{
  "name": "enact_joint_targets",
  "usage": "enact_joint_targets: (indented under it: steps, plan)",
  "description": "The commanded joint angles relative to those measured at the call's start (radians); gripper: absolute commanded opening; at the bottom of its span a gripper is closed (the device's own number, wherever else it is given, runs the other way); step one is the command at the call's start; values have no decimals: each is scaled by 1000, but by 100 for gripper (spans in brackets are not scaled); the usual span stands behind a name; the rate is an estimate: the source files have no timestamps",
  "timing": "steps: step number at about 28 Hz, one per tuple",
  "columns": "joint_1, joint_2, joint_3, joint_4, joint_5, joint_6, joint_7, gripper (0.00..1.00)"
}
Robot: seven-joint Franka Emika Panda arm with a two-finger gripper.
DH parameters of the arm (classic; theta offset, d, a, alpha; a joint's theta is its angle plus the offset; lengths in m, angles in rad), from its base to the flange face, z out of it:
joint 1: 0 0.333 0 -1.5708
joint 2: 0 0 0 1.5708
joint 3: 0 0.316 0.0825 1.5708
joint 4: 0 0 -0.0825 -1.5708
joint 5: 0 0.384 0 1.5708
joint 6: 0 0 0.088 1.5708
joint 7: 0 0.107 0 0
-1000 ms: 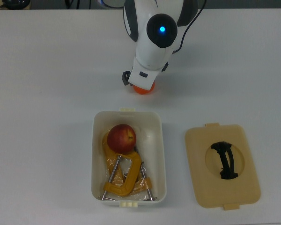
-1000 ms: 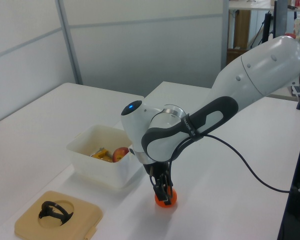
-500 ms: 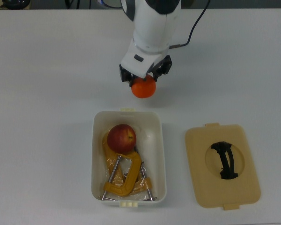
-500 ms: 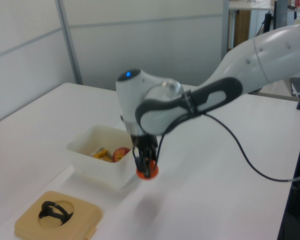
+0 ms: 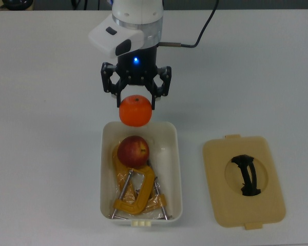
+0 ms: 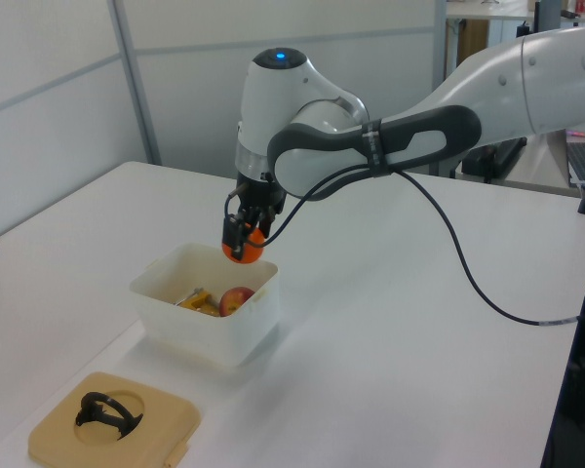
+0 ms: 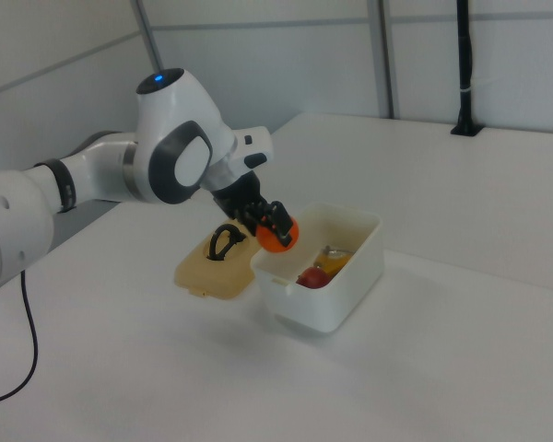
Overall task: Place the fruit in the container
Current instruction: 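Carry the orange over the container and open the gripper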
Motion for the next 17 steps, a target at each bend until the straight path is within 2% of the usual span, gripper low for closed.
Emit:
enact_joint_targets:
  steps: [1,2,3,4,5,12,17]
  plan:
    - [-7,35,-2,-5,-10,130,76,47]
    - [-7,41,-2,-5,-10,167,77,54]
    - [-7,46,-2,-5,-10,184,78,70]
    - [-7,52,-2,-5,-10,198,81,95]
    - [-9,54,-2,-5,-12,205,84,100]
    - [-7,51,-2,-16,-18,195,94,100]
    - [-7,20,0,-11,-18,3,93,100]
